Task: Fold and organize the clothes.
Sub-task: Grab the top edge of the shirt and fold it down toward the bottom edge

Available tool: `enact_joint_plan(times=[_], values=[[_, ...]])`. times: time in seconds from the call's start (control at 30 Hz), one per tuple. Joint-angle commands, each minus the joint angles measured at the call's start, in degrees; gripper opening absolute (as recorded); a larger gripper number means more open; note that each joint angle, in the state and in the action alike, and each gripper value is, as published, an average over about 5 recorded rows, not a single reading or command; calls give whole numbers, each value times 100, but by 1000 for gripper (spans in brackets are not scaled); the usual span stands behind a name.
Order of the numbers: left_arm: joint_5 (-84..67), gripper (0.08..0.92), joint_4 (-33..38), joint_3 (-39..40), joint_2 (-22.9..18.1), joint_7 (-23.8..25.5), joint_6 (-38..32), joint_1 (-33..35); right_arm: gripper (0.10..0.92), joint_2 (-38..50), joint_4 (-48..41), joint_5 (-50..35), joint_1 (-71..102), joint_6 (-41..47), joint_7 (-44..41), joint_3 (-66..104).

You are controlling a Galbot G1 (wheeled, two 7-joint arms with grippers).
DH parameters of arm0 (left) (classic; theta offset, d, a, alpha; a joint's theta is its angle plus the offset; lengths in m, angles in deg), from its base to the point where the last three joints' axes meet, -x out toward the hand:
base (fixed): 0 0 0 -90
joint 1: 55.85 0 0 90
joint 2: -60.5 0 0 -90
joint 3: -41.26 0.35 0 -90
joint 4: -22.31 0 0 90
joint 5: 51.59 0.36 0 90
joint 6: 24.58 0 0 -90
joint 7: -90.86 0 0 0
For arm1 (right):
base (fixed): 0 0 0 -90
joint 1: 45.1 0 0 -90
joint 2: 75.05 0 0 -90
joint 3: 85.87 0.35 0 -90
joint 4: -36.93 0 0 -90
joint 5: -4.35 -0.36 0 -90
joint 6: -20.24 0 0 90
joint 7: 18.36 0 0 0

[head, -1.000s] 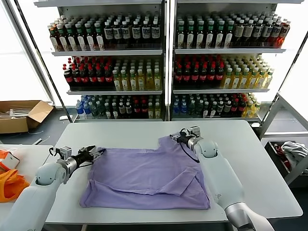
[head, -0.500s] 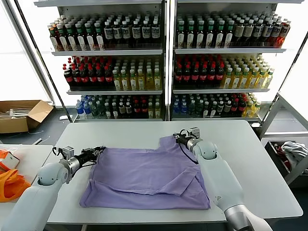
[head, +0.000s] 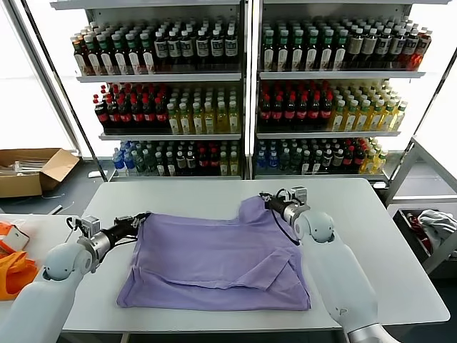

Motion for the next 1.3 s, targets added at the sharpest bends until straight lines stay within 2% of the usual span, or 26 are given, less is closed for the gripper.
enact_joint_plan(times=[0.03, 0.23, 0.43, 0.73, 0.87, 1.07, 1.23, 1.3], values=[[23, 86, 1461, -766, 73, -83, -31, 1361, 107, 547, 2401, -558, 1710, 37, 187, 566], [194, 86, 2189, -1317, 56, -186, 30, 2461, 107, 910, 3524, -636, 3122, -4, 144, 1222], [442, 86, 2597, -1811, -49, -149, -46, 3521, 107, 882, 3903, -396, 4346, -187, -42, 1675], [784, 87, 2772, -1888, -194, -51, -291, 4178, 107, 824, 3945, 149, 5336, -435, -181, 1845], [784, 142, 2852, -1942, -247, -218, -237, 4095, 128, 778, 3993, 189, 5277, -523, -131, 1926], [460, 311, 3155, -2267, -290, -740, -116, 4031, 285, 687, 4069, 286, 5156, -1190, -295, 2204], [245, 424, 3544, -2231, -609, -1511, -371, 4228, 432, 495, 3729, 407, 5145, -2578, -460, 2335], [263, 502, 3626, -2082, -787, -1718, -530, 4297, 484, 400, 3552, 460, 5156, -3159, -565, 2355]])
